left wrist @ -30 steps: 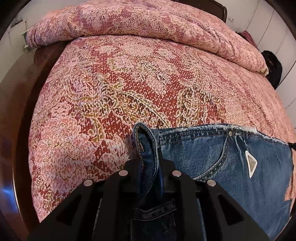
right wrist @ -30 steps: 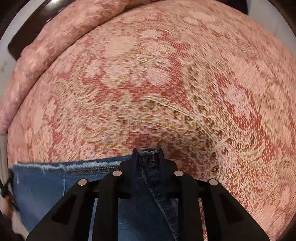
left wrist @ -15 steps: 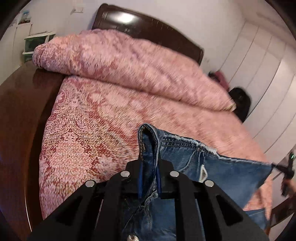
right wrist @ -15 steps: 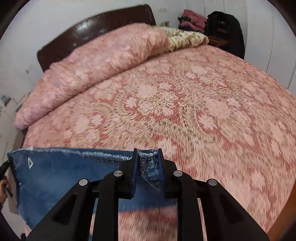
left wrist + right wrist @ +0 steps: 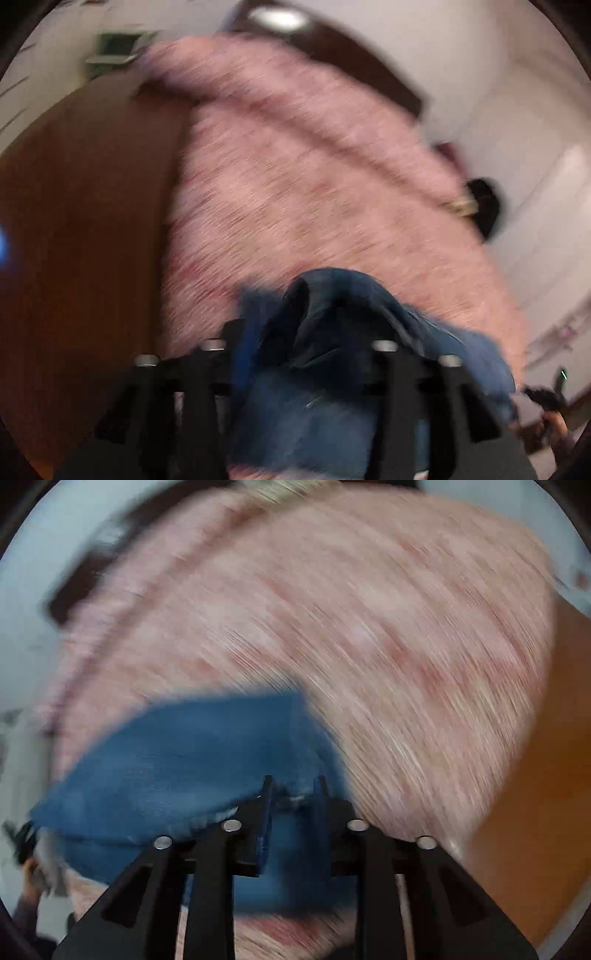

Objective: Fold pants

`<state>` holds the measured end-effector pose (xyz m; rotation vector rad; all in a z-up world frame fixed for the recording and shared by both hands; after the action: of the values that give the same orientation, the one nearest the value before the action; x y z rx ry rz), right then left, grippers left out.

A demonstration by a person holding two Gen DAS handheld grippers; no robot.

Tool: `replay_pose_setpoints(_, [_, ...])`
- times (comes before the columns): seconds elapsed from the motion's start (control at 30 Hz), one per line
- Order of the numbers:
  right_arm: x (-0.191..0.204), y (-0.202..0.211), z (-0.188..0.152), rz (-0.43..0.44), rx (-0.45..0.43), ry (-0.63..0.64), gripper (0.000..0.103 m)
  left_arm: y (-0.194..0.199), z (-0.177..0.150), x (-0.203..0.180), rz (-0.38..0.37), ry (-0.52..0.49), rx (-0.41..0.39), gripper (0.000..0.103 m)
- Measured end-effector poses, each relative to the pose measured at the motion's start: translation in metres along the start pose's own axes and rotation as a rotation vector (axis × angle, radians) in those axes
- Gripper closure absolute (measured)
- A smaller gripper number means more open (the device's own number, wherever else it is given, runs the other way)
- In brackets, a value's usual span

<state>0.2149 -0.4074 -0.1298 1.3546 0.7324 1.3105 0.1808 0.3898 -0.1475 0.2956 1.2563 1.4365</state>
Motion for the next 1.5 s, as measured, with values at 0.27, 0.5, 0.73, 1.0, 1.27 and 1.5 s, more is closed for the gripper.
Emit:
replay_pose_setpoints(0.27, [-0.008, 0.001, -0.059, 0.448, -0.065, -0.393, 0.075, 0.034, -0.058, 0.051, 0.110, 0.198, 0.000, 0.024])
replay_pose_setpoints(0.5, [0.002, -0.031, -0.042, 0.581, -0.080, -0.587, 0.075, 0.056, -0.101, 0.020, -0.034, 0.231, -0.004, 0.012])
replay_pose_setpoints(0.73, [0.021, -0.030, -0.021, 0.651, -0.164, -0.556, 0.077, 0.038, -0.115, -0.007, -0.302, 0.429, 0.030, 0.009])
replay_pose_setpoints(1.0, [0.029, -0.054, -0.020, 0.585, -0.136, -0.519, 0.103, 0.011, -0.091, -0.042, -0.456, 0.555, -0.011, 0.009])
replay_pose_setpoints(1.27, [0.023, -0.054, -0.023, 0.609, -0.123, -0.511, 0.103, -0.005, -0.056, -0.046, -0.451, 0.629, -0.102, 0.037])
replay_pose_setpoints(1.5, [0.000, -0.050, -0.036, 0.688, -0.091, -0.573, 0.101, -0.014, -0.061, -0.052, -0.436, 0.682, -0.070, 0.085])
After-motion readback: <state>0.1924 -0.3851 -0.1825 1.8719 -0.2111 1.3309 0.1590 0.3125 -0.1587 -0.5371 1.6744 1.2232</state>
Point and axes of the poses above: each gripper's, at about its wrist camera, not at the fingertips, and y roughly against the way its jaws point, x to its left, z to its top, the point moved 9 cm from there along -y, roughly the way its jaws point, and after that the axes turned 11 degrees about x, right-handed, at the moved point
